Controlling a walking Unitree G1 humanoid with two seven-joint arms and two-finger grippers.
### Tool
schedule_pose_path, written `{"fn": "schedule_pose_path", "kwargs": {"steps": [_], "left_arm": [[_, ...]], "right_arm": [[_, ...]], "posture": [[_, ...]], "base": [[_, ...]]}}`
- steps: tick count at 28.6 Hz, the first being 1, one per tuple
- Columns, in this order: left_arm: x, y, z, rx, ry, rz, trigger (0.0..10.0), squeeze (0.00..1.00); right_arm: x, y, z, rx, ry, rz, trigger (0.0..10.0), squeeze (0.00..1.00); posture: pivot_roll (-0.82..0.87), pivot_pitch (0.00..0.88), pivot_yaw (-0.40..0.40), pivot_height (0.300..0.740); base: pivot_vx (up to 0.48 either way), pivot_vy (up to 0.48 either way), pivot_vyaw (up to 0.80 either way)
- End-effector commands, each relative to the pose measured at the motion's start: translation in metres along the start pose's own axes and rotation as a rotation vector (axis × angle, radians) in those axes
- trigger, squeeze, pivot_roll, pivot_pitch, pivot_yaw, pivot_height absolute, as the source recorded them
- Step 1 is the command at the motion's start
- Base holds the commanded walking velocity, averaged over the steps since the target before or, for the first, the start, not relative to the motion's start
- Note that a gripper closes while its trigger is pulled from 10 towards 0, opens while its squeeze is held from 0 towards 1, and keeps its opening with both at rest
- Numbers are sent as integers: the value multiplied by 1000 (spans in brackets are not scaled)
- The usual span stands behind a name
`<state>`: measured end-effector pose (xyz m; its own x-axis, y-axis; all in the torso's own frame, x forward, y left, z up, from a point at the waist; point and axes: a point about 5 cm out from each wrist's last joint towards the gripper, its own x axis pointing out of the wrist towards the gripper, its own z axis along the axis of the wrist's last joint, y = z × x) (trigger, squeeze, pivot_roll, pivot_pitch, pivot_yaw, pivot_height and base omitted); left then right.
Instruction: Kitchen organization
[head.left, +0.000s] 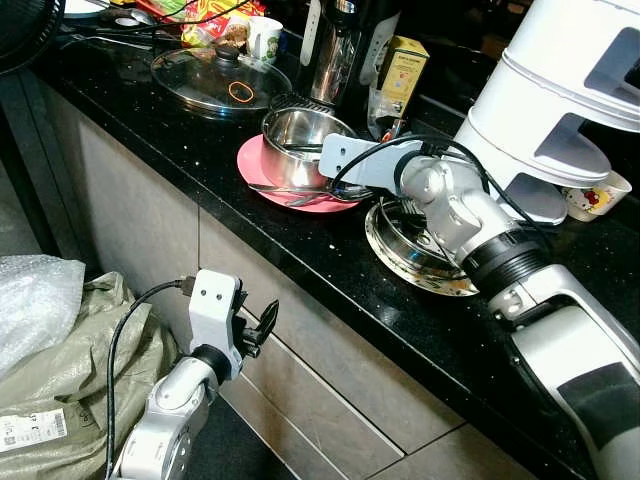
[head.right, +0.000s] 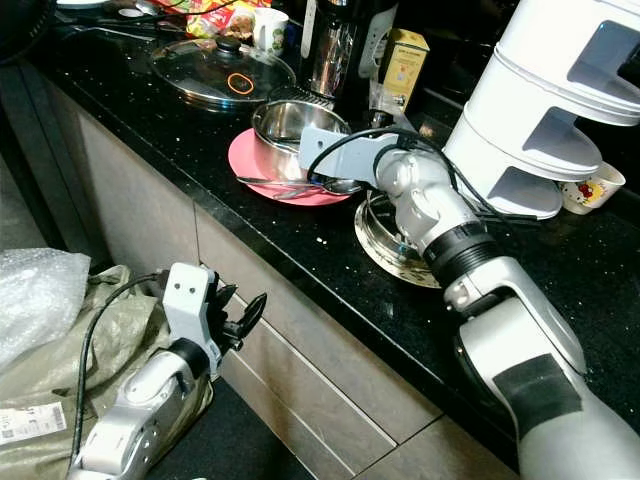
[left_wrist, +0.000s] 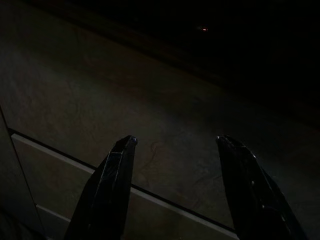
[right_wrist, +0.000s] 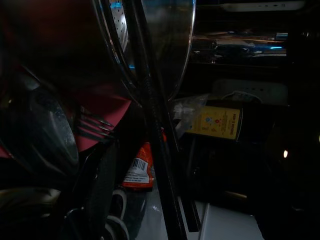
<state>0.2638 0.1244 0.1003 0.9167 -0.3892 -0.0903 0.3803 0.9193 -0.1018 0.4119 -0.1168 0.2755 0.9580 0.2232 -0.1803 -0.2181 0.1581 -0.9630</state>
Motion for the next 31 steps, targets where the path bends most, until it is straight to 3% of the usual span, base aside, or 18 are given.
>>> {"fn": "schedule_pose_path", "kwargs": {"steps": [1,8,9,10,11,31], "left_arm": [[1,-5,-2,-2,4,-9,10000,0],[0,-6,-2,-4,3,-6,10000,0],[0,-6,-2,-4,2,-5,10000,0],[0,-6,-2,-4,2,-5,10000,0],[0,-6,-2,-5,2,-5,10000,0],[1,-6,-2,-3,2,-1,10000,0]], "right_arm": [[-1,-3,-8,-14,37,3,10000,0],[1,-6,-12,-6,73,-10,10000,0],[1,-6,-12,-5,70,-7,1765,0],[1,-6,-12,-5,70,-7,1765,0],[1,-5,-11,-5,69,-4,0,0],[1,-10,-11,26,64,-12,0,0]], "posture": [[152,42,-225,740],[153,43,-229,740],[153,43,-229,740],[153,43,-229,740],[153,43,-229,740],[150,40,-226,740]], "base": [[0,0,0],[0,0,0],[0,0,0],[0,0,0],[0,0,0],[0,0,0]]}}
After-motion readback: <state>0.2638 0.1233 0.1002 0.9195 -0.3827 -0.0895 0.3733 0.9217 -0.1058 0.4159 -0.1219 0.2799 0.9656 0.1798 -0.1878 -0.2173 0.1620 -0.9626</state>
